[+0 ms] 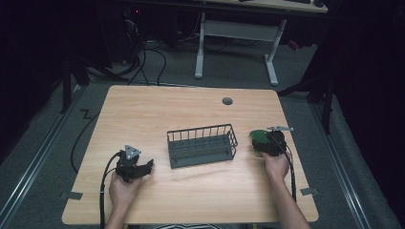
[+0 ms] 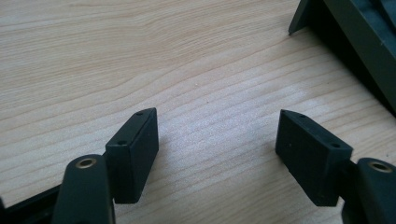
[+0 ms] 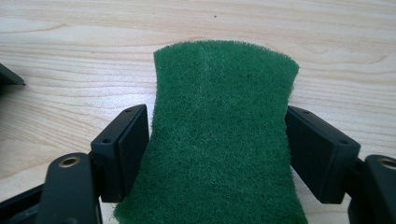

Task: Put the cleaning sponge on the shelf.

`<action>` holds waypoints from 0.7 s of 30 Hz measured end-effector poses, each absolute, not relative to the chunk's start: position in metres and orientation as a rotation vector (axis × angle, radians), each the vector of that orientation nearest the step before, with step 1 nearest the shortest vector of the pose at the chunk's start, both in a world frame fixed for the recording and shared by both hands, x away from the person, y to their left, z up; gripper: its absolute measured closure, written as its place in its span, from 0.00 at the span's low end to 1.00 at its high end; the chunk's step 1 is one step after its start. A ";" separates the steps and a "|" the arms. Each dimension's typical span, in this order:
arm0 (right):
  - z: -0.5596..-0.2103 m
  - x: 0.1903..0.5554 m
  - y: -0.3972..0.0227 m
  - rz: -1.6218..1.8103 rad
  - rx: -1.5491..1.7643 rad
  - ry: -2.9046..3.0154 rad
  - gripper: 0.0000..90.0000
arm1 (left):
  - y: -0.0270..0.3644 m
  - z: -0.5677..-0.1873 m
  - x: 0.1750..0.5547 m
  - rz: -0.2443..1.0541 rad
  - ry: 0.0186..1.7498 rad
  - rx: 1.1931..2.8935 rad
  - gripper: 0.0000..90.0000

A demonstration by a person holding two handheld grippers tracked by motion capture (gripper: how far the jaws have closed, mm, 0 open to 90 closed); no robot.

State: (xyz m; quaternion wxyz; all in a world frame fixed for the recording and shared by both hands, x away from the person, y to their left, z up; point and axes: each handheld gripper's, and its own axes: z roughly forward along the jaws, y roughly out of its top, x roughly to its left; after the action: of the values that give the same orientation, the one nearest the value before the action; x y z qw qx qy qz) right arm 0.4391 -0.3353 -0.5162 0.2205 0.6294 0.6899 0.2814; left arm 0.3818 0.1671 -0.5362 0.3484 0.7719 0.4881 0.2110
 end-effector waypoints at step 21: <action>-0.490 0.427 -0.335 0.844 1.703 1.913 0.34 | 0.167 -0.536 0.382 0.542 1.262 2.001 0.33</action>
State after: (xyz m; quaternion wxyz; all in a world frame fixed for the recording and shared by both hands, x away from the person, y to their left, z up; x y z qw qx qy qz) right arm 0.4272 -0.3351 -0.4903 0.2209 0.6159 0.6919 0.3052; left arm 0.3820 0.1674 -0.5363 0.3497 0.7723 0.4873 0.2093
